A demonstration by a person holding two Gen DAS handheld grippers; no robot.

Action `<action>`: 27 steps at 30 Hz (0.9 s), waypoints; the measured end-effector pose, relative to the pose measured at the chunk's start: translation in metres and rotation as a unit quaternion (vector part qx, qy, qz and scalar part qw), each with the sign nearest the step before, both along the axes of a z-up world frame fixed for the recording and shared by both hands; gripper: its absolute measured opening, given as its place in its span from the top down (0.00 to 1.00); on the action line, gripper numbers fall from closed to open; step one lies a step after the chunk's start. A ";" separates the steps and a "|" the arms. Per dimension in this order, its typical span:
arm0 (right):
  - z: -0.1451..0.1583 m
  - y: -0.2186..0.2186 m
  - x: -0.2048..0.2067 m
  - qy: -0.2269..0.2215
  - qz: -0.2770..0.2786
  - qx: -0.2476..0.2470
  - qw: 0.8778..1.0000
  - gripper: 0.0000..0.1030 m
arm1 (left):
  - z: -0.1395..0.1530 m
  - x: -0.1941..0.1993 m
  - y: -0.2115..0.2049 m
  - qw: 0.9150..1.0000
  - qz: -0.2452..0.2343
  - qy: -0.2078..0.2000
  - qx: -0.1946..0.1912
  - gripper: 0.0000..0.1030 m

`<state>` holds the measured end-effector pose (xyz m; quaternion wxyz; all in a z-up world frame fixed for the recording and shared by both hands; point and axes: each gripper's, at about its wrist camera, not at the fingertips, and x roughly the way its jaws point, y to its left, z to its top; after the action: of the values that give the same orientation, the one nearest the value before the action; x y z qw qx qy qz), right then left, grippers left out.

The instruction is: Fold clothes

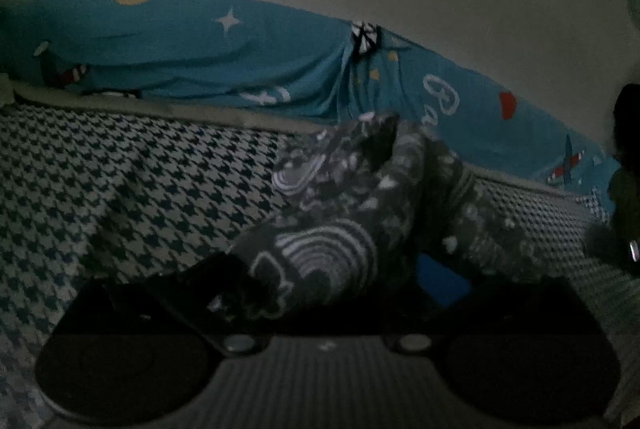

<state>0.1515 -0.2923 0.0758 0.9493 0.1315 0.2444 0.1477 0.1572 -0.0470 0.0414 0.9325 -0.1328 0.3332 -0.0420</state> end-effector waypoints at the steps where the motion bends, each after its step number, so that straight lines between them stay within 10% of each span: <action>1: -0.001 0.001 0.008 0.001 0.000 0.003 1.000 0.41 | -0.003 0.001 0.000 1.000 -0.003 0.004 -0.002 0.00; 27: -0.053 0.054 0.150 0.061 0.026 -0.006 0.998 0.19 | -0.041 0.005 -0.022 0.998 -0.038 0.053 0.012 0.00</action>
<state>0.3011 -0.2381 0.0225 0.9293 0.1277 0.3060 0.1627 0.1619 -0.0688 0.0008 0.9129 -0.1110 0.3873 -0.0659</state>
